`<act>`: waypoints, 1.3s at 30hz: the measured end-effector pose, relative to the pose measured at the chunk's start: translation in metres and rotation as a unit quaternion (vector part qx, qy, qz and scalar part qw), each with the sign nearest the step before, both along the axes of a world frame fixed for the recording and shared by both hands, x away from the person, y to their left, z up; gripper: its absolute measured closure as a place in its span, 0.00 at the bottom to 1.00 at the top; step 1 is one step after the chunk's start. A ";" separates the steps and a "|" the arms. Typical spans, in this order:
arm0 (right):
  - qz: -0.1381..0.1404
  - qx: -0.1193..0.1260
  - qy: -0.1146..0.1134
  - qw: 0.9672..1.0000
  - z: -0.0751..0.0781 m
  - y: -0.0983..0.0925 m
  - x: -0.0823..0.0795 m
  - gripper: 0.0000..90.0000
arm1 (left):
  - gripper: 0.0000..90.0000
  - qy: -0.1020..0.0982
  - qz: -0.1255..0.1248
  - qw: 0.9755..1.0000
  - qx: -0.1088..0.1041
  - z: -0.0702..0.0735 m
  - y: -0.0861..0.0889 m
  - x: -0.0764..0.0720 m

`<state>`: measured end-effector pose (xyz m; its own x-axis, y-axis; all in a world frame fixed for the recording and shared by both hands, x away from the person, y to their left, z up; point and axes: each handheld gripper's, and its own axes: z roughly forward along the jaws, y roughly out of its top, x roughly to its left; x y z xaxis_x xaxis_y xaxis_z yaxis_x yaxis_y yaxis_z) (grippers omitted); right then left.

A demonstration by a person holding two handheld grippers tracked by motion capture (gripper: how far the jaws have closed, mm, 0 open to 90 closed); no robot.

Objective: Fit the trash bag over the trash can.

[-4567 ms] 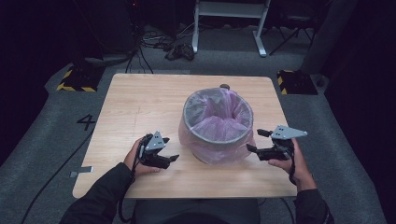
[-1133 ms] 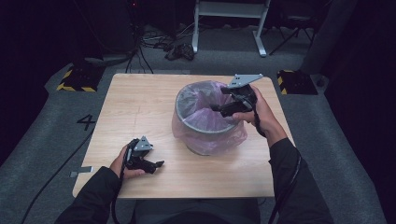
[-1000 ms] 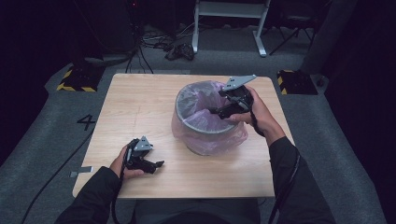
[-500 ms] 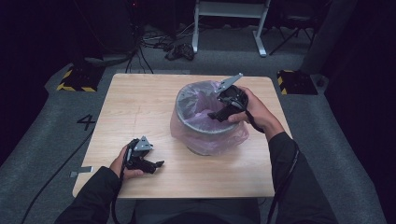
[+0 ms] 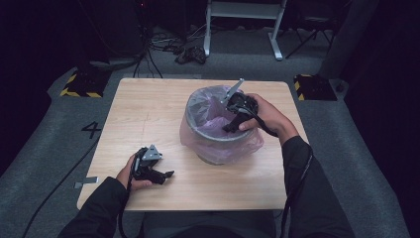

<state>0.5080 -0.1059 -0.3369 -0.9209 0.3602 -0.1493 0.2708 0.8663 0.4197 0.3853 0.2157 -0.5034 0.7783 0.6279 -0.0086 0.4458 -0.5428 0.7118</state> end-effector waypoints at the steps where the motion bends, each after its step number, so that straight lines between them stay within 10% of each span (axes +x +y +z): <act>1: 0.003 -0.007 0.001 1.000 0.000 0.000 0.001 0.23 | 0.17 0.000 0.000 1.000 0.000 0.000 0.000 0.000; 14: -0.007 -0.055 0.032 0.998 -0.003 0.007 0.003 0.24 | 0.17 0.000 0.000 1.000 0.000 0.000 0.000 0.000; 39: -0.012 -0.048 0.010 0.999 0.001 0.009 -0.003 0.26 | 0.17 -0.001 -0.001 1.000 0.001 0.000 0.000 0.000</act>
<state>0.5047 -0.0966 -0.3358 -0.9151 0.3671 -0.1669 0.2992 0.8956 0.3292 0.3852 0.2157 -0.5034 0.7791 0.6269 -0.0065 0.4438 -0.5441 0.7121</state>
